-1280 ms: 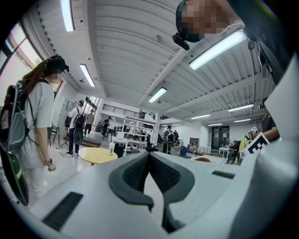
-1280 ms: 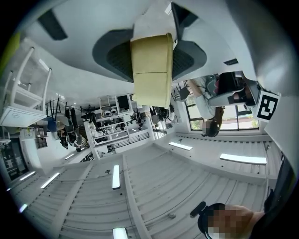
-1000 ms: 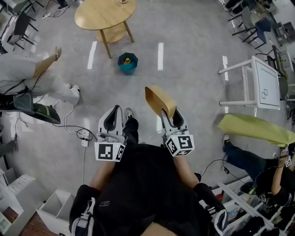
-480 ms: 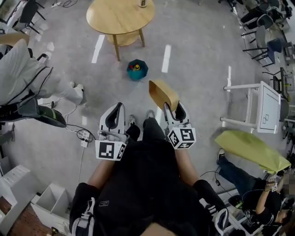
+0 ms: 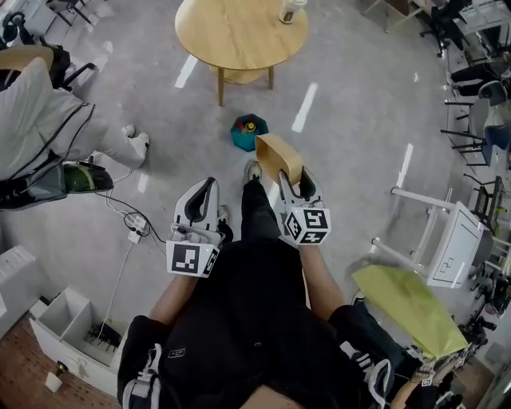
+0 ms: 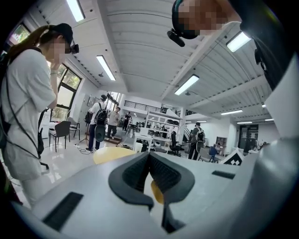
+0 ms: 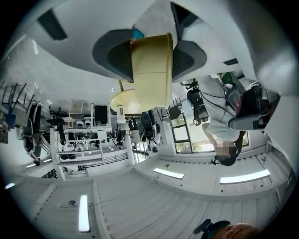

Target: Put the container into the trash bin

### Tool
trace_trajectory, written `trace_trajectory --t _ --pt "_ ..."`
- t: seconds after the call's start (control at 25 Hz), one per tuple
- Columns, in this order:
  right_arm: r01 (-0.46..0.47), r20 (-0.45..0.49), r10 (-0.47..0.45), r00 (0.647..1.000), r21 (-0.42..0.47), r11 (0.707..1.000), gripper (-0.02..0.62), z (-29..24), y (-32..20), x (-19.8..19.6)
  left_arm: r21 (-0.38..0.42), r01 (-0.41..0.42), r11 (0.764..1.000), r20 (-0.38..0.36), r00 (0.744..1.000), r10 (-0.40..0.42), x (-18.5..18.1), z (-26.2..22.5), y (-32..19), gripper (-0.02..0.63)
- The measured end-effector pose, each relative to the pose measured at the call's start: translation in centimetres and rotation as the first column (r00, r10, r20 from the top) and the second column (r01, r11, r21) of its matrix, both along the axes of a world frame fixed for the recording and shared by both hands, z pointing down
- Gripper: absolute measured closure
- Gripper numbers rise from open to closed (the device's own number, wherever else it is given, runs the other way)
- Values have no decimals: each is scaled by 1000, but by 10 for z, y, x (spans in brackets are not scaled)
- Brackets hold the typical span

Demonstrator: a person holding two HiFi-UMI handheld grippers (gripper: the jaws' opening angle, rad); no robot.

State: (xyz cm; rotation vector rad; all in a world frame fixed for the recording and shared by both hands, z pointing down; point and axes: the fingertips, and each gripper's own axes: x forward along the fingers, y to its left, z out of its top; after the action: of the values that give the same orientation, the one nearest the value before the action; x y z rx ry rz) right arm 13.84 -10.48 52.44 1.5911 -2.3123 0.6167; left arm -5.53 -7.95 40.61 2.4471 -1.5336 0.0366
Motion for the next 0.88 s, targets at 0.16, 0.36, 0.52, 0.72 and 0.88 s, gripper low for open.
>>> trace_trajectory --t 0.16,0.36,0.52,0.72,0.88 --pt "65 -33 -68 997 -73 995 367 43 -66 2 -16 50 999 3 999 -50 7 7 -53 597" --pt "142 -79 -159 984 -187 972 367 117 -127 0 -49 106 993 -9 994 -106 16 27 -106 597" --pt "187 -117 -232 966 -304 934 367 194 -153 -4 -70 134 988 -2 991 -135 19 44 -134 597" --pt "218 -156 -314 936 -443 870 365 291 -166 -13 -117 158 980 -6 987 -160 20 69 -159 597" --pt "230 -200 -385 901 -532 815 365 361 -172 -19 -139 167 976 -13 985 -170 21 93 -178 597"
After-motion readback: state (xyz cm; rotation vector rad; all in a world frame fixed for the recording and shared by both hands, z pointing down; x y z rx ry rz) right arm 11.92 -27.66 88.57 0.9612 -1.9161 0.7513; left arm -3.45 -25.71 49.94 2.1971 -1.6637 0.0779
